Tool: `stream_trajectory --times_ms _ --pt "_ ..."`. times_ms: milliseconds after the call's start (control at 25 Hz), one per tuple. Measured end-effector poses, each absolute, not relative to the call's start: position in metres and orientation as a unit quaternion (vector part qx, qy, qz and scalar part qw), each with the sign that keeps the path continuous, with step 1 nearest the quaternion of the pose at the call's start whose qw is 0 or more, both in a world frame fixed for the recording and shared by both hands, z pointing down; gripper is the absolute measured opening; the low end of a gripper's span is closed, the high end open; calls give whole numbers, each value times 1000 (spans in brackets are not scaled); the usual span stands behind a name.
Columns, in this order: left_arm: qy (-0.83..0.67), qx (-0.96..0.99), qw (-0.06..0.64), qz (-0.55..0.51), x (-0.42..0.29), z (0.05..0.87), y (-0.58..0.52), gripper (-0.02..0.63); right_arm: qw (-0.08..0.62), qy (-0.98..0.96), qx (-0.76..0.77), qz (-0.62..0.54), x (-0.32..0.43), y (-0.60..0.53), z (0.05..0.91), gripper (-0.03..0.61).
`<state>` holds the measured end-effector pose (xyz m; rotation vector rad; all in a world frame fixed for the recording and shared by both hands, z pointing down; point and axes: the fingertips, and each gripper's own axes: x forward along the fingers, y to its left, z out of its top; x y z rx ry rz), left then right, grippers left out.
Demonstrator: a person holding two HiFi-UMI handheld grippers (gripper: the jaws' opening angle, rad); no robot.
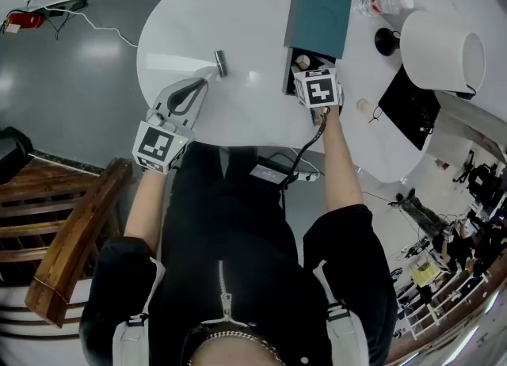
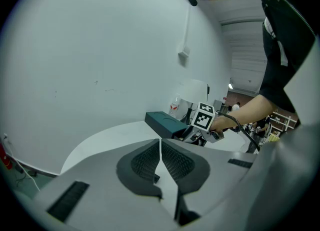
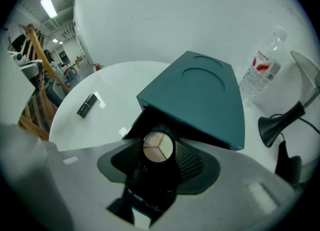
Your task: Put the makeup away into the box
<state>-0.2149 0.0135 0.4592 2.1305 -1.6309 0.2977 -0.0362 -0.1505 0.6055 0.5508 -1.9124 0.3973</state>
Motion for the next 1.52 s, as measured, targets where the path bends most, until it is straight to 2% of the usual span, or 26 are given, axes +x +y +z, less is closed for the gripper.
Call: stream_trajectory --times_ms 440,920,1280,1360,1520 --pt "-579 778 215 115 -209 457 14 14 488 -821 242 169 -35 -144 592 213" --pt "-571 783 215 120 -193 459 17 14 502 -816 229 169 -41 -151 600 213" --pt "-571 783 215 121 -193 459 16 14 484 -824 237 174 -40 -151 587 220" --pt "-568 785 214 121 -190 458 14 14 469 -831 243 174 -38 -151 578 187" --pt "-559 793 211 123 -182 458 9 14 439 -842 261 174 -29 -152 563 47"
